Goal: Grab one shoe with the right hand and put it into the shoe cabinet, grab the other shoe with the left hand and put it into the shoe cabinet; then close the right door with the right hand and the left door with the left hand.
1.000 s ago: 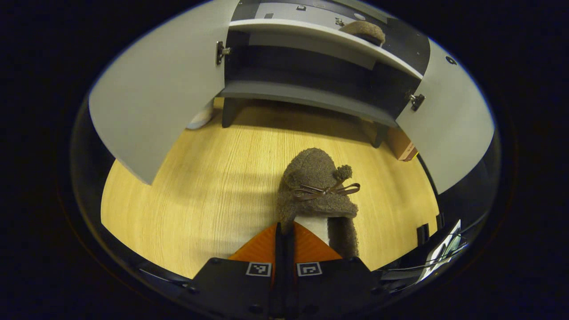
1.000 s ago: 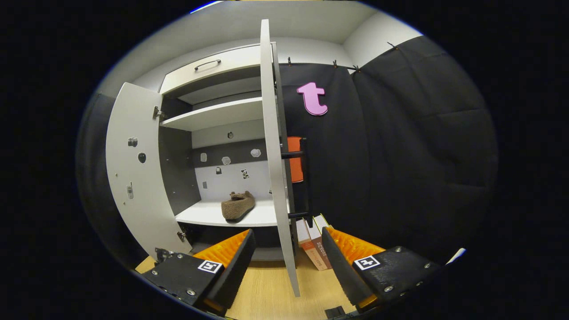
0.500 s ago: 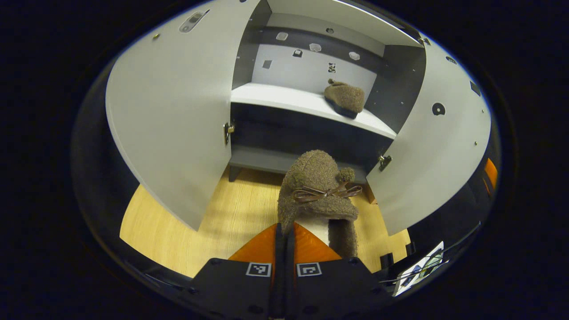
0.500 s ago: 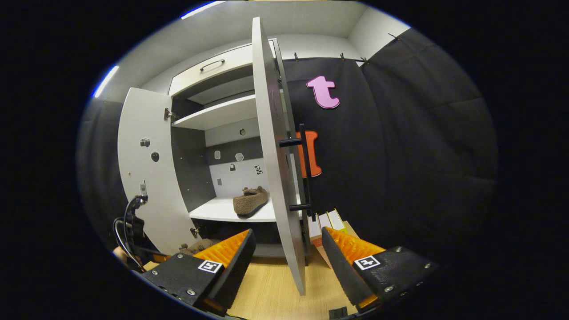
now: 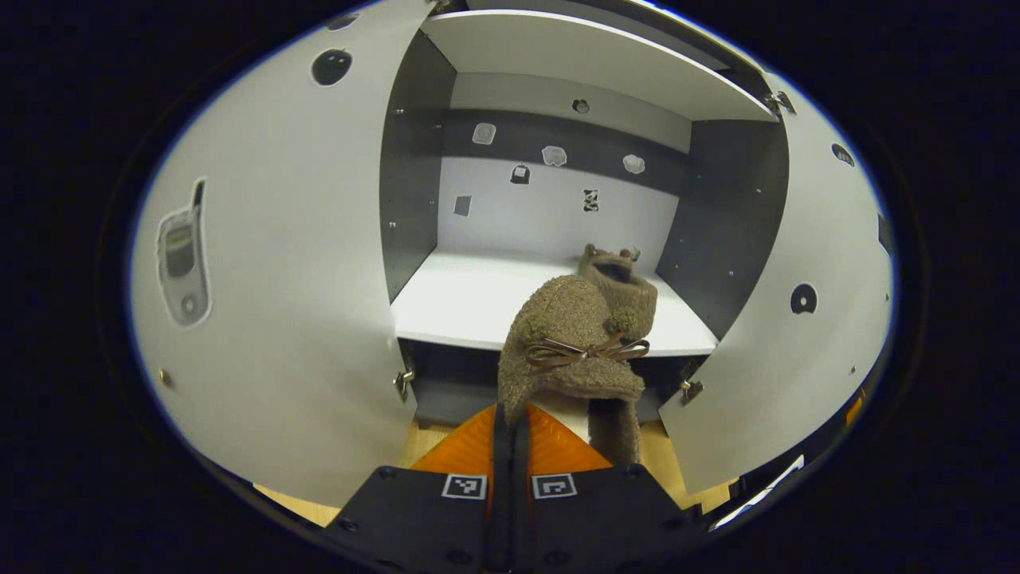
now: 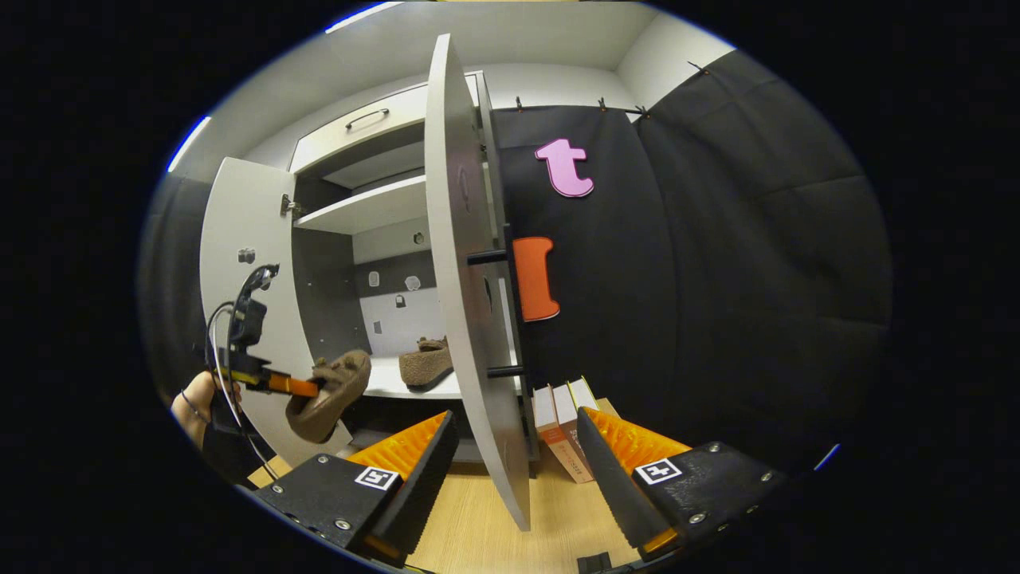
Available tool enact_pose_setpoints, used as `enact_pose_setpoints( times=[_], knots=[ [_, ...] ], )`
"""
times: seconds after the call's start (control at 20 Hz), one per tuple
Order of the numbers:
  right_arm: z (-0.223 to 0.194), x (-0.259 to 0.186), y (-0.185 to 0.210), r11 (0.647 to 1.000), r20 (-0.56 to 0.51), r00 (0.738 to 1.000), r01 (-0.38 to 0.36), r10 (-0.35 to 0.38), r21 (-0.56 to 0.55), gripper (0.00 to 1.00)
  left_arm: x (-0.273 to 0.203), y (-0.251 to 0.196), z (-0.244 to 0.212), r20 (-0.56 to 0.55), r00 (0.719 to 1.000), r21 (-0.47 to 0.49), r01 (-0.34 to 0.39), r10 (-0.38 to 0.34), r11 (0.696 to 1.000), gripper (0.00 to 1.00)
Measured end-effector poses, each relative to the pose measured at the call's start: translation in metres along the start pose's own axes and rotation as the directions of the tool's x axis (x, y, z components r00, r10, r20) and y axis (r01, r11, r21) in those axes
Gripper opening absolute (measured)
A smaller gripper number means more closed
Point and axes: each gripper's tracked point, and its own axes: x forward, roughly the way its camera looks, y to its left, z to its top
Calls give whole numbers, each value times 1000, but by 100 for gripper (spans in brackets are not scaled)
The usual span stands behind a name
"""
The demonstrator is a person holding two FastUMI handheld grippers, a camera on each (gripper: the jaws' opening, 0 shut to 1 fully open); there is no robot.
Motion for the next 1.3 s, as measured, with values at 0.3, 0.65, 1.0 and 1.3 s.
enact_pose_setpoints(
  times=[0.3, 0.65, 1.0, 1.3],
  knots=[
    [-3, -4, -17, 998, -9, 999, 52, -51, 28, 92, 61, 4, 69, 31, 999, -28, 9, -8, 1000, 6],
    [4, -5, -32, 991, 14, 991, 134, -134, 9, 93, 140, 11, 117, 28, 999, -74, 18, -16, 997, 7],
    [-4, -5, -39, 981, 6, 981, 193, -193, 8, 93, 196, 9, 87, -87, 995, -115, 34, -44, 993, 7],
    [-16, 8, -42, 979, -17, 979, 205, -205, 3, 93, 208, 15, 83, -98, 994, -93, 43, -53, 995, 11]
  ],
)
